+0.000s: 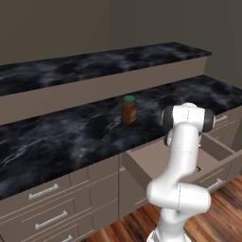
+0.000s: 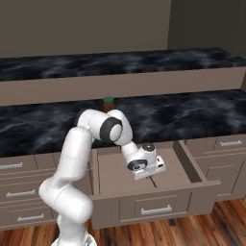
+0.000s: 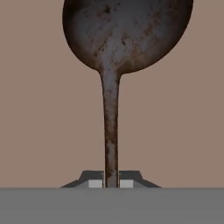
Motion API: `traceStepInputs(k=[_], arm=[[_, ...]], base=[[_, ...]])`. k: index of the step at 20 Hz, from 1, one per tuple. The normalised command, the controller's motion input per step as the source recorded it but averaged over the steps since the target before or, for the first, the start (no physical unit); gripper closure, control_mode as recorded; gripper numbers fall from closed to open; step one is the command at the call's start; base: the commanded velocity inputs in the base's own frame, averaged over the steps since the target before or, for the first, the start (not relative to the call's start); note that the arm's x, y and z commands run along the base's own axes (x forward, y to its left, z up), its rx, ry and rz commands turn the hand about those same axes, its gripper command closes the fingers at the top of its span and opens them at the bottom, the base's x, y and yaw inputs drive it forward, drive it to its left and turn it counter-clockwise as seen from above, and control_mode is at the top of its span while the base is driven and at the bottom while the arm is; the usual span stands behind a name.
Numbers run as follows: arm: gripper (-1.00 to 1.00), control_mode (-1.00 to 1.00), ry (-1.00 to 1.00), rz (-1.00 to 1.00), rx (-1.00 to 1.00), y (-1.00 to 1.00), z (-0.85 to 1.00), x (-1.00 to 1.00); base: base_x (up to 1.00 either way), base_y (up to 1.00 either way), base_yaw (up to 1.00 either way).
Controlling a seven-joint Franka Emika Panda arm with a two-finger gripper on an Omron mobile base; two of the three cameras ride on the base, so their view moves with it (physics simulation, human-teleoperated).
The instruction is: Pick the ladle from the drawer and place it on the counter.
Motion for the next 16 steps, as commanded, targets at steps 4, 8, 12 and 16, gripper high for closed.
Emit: traceStepInputs(k=[4,8,12,16], arm=[[1.00,-1.00,0.29,0.20,0.00,0.00,1.00,0.12],[1.00,-1.00,0.40,0.30,-0.01,0.00,1.00,0.24],[1.00,-1.00,0.29,0.53,0.00,0.00,1.00,0.19],[1.00,-1.00,0.18,0.64,0.00,0.00,0.97,0.00]], base=[[0.00,0.00,0.00],[0.00,0.00,0.00],[0.00,0.00,0.00],[0.00,0.00,0.00]])
